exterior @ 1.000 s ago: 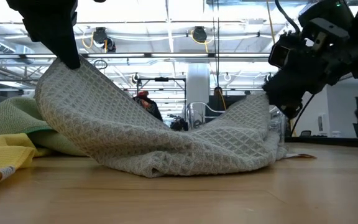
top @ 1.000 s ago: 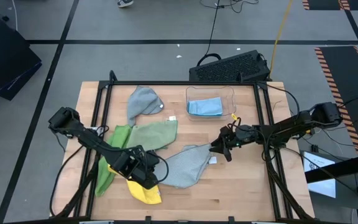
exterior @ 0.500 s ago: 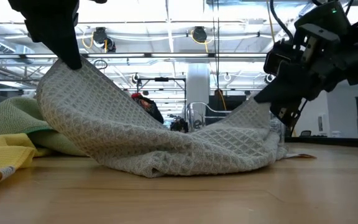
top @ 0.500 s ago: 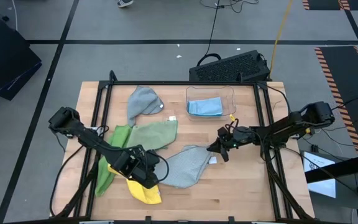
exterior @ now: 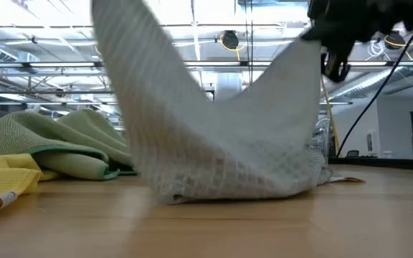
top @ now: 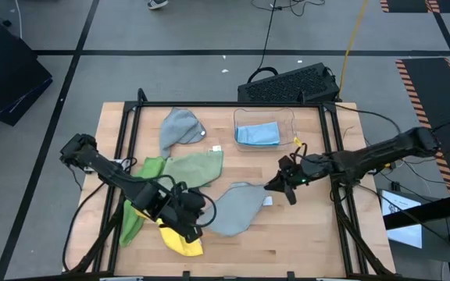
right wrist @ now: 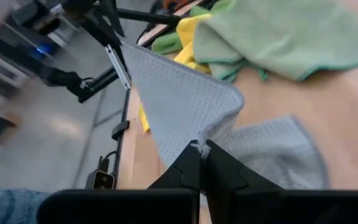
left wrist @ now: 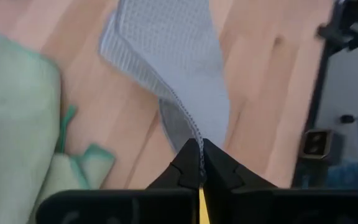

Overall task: Fold microfiber towels
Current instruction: Fold the light gray towel

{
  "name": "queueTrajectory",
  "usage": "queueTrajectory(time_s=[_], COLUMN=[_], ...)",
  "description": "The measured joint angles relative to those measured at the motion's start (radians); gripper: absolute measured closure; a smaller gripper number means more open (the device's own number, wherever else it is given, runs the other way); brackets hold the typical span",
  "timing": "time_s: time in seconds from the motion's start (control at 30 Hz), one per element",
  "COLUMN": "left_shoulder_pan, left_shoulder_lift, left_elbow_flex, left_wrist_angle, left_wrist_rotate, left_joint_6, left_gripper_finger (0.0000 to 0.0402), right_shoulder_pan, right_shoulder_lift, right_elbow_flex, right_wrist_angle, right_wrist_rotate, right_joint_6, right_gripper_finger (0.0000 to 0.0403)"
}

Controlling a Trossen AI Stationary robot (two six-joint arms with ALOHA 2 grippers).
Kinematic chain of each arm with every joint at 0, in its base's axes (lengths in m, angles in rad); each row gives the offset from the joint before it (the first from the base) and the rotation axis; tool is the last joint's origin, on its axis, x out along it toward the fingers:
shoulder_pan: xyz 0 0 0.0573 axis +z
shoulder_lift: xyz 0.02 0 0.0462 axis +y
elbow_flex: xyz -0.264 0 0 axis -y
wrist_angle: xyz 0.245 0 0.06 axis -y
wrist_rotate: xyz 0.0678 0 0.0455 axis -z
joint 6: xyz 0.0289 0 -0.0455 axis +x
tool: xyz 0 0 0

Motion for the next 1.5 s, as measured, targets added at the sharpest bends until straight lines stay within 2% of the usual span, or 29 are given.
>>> queueTrajectory(time_s=[0.2,0.4,0.73,0.87,0.93,1.0,1.07,1.13,1.23,1.37,1.5], left_shoulder_pan=[0.0,0.0,0.0,-0.004,-0.004,0.001,0.012,0.032,0.065,0.08,0.074], left_shoulder_lift=[0.0,0.0,0.001,0.0,-0.001,-0.001,-0.001,0.0,0.003,0.007,0.005], left_elbow_flex=[0.13,0.22,0.447,0.568,0.611,0.636,0.64,0.618,0.551,0.477,0.466], left_wrist_angle=[-0.003,0.003,0.042,0.094,0.044,-0.076,-0.244,-0.4,-0.551,-0.488,-0.177], left_wrist_rotate=[-0.039,-0.041,-0.073,-0.055,-0.075,-0.147,-0.241,-0.29,-0.231,-0.122,0.023], left_joint_6=[0.08,0.161,0.281,0.41,0.471,0.486,0.442,0.34,0.209,0.221,0.428], left_gripper_finger=[0.0398,0.0397,0.0398,0.0397,0.0398,0.0398,0.0395,0.0393,0.0397,0.0394,0.0396], right_shoulder_pan=[0.08,0.189,0.329,0.392,0.424,0.454,0.481,0.511,0.56,0.609,0.629], right_shoulder_lift=[-0.075,-0.051,0.103,0.166,0.184,0.192,0.201,0.219,0.247,0.273,0.294], right_elbow_flex=[0.269,0.569,1.002,1.156,1.197,1.203,1.195,1.191,1.19,1.189,1.189], right_wrist_angle=[-0.369,-0.662,-0.928,-0.999,-1.02,-1.023,-1.029,-1.043,-1.044,-1.06,-1.088], right_wrist_rotate=[0.126,0.263,0.3,0.297,0.291,0.274,0.27,0.268,0.269,0.259,0.221], right_joint_6=[-0.038,-0.059,-0.065,0.0,0.048,0.105,0.158,0.212,0.304,0.439,0.489], right_gripper_finger=[0.0402,0.0402,0.0403,0.0403,0.0403,0.0403,0.0403,0.0403,0.0403,0.0403,0.0403])
